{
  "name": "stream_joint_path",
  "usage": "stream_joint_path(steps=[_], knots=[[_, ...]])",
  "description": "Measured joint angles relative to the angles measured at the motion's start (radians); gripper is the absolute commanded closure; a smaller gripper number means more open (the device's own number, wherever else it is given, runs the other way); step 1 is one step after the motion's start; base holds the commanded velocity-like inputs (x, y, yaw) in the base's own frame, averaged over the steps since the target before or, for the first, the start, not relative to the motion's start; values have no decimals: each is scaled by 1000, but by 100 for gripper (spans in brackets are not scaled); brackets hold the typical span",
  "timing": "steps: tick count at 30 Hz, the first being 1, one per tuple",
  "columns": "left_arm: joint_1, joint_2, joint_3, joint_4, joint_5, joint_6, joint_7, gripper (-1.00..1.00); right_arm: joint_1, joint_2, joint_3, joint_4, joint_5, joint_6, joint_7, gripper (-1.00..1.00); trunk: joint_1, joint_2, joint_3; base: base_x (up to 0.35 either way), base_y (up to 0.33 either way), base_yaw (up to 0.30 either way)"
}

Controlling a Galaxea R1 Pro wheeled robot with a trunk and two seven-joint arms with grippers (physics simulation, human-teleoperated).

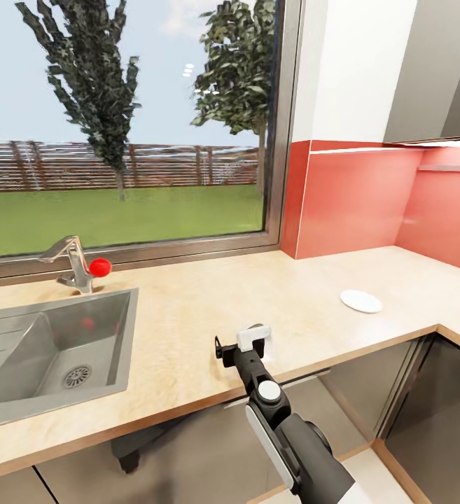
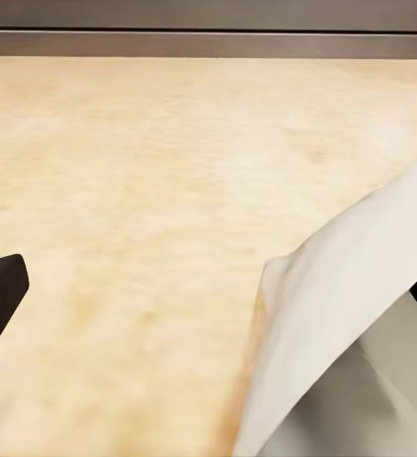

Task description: Set up a coffee station on the kitchen countertop: keep the coffee maker on the countertop, move the bottle of coffee from the kitchen shelf to the counter next to the coffee maker, place a paper coffee filter on top of the coffee maker, put the saucer next to the coffee maker with the coffee cup on the saucer, and place the electric kettle next to the coffee maker.

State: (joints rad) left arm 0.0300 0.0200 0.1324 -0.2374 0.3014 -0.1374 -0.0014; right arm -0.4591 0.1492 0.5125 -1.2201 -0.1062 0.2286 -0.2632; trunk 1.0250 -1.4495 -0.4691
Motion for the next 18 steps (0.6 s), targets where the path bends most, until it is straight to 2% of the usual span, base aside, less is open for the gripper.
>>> stream_joint_path(steps=[13,14,18], knots=[[0,0,0,0,0,0,0,-100,0,0,0,-2,0,0,0,-100,0,0,0,10,0,0],[0,0,0,0,0,0,0,-100,0,0,0,-2,0,0,0,100,0,0,0,0,0,0],[0,0,0,0,0,0,0,-100,0,0,0,-3,0,0,0,100,0,0,0,0,0,0]])
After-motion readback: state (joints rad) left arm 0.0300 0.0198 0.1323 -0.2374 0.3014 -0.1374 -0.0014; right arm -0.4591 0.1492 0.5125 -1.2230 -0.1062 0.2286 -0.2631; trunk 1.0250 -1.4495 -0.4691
